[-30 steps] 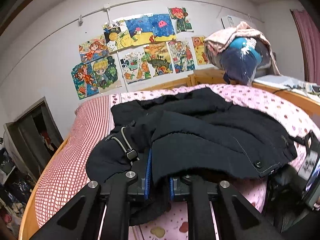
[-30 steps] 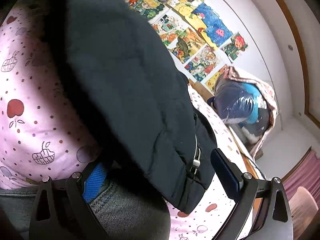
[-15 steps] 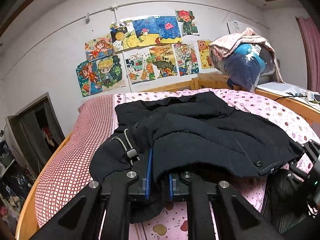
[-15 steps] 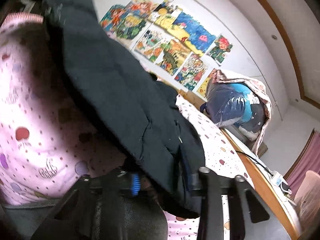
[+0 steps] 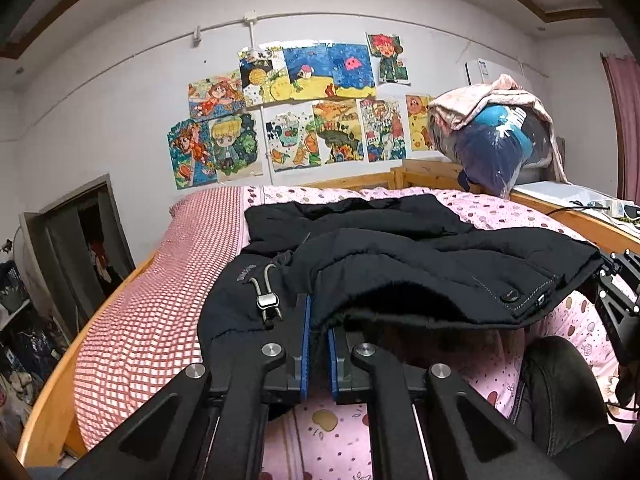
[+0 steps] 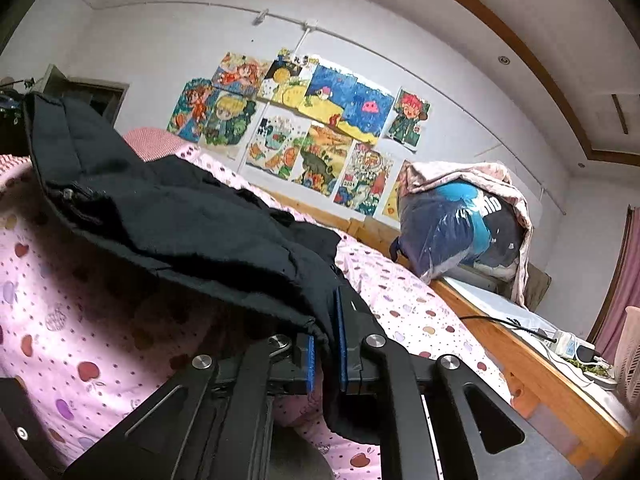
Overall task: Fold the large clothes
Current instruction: 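Lift the folded jacket up off the bed with both grippers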
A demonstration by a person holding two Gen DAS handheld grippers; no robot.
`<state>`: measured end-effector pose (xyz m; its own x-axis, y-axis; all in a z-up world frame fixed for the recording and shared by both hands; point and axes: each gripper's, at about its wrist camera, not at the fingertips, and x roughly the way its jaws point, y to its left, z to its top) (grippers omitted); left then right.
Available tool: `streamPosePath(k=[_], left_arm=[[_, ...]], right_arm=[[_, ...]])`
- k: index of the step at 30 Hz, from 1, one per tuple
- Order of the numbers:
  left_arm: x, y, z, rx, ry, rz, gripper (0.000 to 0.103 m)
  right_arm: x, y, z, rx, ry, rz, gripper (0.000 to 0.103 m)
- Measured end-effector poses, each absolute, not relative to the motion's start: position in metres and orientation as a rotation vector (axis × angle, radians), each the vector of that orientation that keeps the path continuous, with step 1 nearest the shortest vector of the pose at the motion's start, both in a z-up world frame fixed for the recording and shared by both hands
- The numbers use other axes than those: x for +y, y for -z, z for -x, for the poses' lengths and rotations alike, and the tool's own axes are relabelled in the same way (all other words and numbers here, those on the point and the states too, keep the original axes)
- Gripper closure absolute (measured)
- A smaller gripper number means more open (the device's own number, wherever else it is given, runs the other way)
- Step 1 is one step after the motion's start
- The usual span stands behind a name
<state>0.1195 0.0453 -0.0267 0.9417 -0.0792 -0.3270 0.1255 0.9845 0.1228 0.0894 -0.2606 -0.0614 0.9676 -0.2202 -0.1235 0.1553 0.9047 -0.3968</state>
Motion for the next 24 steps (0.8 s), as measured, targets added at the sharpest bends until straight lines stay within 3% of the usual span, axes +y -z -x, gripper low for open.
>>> streamPosePath(k=[16, 24], left_arm=[[0.05, -0.022, -0.072, 0.211, 0.101, -0.187, 0.097], [0.051, -0.045, -0.085, 0.189, 0.122, -0.186, 0.097]], right_arm=[[-0.26, 0.007, -0.032, 0.002, 0.167, 0.344, 0.098], [-0.26, -0.013, -0.027, -0.034, 0.171, 0.335, 0.098]])
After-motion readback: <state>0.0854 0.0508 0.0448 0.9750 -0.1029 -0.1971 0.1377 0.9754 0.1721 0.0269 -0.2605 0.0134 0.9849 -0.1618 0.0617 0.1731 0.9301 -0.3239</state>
